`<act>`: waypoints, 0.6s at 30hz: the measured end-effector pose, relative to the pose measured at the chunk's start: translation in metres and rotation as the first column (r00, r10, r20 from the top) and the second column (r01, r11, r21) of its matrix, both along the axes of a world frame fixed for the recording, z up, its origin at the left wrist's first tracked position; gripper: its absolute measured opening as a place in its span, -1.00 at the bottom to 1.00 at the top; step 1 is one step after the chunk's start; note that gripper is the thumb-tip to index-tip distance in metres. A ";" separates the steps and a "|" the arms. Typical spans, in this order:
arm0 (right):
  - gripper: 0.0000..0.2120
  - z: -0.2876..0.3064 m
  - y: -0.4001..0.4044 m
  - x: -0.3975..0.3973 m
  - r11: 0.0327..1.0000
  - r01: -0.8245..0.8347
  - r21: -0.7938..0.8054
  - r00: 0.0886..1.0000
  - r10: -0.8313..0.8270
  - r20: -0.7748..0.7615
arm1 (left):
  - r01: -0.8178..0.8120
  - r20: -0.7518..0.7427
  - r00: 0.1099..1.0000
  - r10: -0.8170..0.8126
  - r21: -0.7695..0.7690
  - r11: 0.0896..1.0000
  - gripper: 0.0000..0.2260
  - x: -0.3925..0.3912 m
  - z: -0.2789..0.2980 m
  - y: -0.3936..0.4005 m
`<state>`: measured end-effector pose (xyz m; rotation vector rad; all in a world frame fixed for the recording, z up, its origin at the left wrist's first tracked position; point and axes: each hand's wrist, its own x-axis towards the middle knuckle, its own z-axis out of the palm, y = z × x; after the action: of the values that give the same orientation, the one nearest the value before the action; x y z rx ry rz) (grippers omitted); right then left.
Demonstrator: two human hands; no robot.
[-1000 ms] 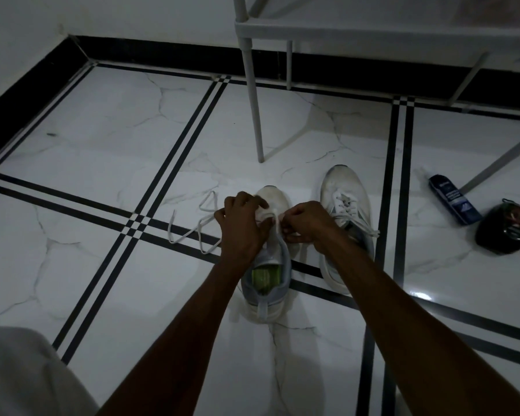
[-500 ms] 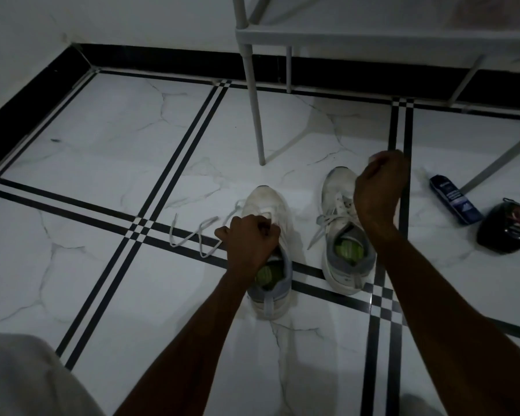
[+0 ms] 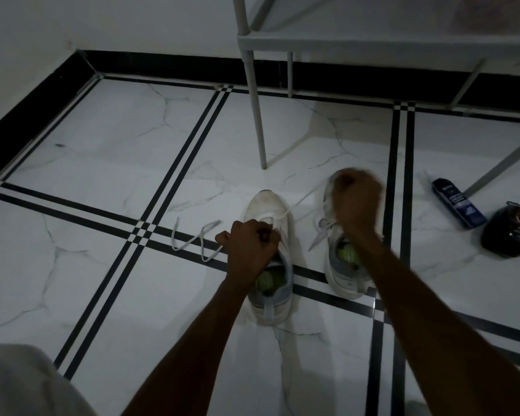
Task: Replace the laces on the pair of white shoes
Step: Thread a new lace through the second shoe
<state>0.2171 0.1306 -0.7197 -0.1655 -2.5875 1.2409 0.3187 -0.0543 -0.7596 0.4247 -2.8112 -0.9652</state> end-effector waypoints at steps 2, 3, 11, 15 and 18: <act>-0.83 0.017 0.030 -0.013 0.966 0.255 -0.052 0.943 -0.260 -0.207 | -0.009 -0.007 1.000 0.009 0.031 0.999 -0.69 0.001 -0.001 -0.003; -0.84 0.021 0.037 -0.016 0.971 0.239 -0.008 0.942 -0.233 -0.241 | -0.012 -0.008 1.000 0.012 0.040 0.999 -0.68 0.001 -0.003 -0.003; -0.79 -0.039 -0.045 0.025 0.754 -0.564 0.337 0.825 0.507 0.248 | 0.035 -0.009 0.999 -0.035 0.021 0.999 -0.68 -0.003 -0.005 0.001; -0.77 -0.030 -0.026 0.014 0.900 -0.349 0.262 0.934 0.311 0.174 | -0.002 -0.007 1.000 0.002 0.005 1.000 -0.69 0.001 -0.005 -0.006; -0.83 -0.016 -0.001 -0.003 0.957 -0.271 0.109 0.960 0.260 0.102 | -0.023 -0.010 1.000 0.023 -0.005 1.000 -0.67 0.002 -0.006 -0.014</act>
<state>0.2145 0.1298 -0.7362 0.1625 -2.8235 1.1768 0.3206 -0.0680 -0.7660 0.4498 -2.7929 -0.9521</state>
